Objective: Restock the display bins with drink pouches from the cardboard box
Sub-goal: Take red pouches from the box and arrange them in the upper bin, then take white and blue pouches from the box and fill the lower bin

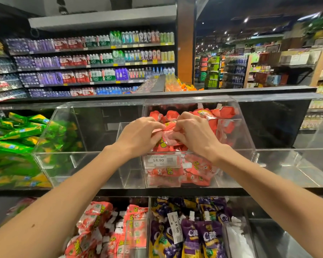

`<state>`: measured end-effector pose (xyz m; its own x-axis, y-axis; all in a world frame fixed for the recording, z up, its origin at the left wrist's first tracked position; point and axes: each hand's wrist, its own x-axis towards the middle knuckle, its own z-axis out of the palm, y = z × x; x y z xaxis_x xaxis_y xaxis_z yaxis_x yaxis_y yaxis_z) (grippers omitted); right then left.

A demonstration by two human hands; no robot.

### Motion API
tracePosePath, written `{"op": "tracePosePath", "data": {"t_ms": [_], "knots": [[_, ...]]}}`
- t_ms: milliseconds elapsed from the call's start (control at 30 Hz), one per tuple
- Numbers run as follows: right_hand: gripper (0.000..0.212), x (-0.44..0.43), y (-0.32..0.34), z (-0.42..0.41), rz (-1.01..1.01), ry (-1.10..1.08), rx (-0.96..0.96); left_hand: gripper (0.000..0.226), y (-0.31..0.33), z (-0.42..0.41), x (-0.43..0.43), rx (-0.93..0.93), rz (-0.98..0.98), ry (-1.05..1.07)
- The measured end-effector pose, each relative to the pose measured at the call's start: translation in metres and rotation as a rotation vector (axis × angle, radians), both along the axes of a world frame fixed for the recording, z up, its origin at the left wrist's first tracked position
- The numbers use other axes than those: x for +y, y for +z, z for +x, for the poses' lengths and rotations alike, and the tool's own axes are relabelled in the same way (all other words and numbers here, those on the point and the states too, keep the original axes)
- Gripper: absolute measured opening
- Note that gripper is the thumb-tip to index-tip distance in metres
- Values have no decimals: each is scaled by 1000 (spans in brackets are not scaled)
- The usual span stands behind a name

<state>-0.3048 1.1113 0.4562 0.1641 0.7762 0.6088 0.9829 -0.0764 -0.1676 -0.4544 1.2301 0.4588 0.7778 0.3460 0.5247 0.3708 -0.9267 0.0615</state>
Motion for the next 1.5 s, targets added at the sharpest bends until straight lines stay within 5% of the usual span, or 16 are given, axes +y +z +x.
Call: {"op": "tracePosePath", "data": {"t_ms": [300, 400, 500, 567, 800, 1000, 1167, 1267, 1500], "knots": [[33, -15, -10, -12, -131, 15, -71, 27, -8, -1, -3, 109, -24, -18], [38, -41, -20, -15, 50, -18, 48, 28, -9, -2, -17, -64, -115, -89], [28, -100, -51, -24, 333, -83, 204, 15, -23, -3, -73, -358, -214, -320], [17, -154, -89, -36, 422, -162, 330, 10, -51, 5, -126, -397, -306, -481], [15, -381, -254, -48, 372, -692, 898, 14, -209, 97, -351, 18, -700, -751], [32, -600, -331, 5, 325, -1164, 1104, 19, -289, 199, -580, 441, -983, -852], [14, -744, -369, 43, 311, -1467, 1205, 14, -330, 272, -737, 761, -909, -978], [8, -796, -391, 65, 328, -1574, 1221, 31, -362, 311, -793, 934, -780, -999], [17, -874, -435, 152, 239, -1709, 1343, 48, -470, 439, -868, 1071, -569, -875]]}}
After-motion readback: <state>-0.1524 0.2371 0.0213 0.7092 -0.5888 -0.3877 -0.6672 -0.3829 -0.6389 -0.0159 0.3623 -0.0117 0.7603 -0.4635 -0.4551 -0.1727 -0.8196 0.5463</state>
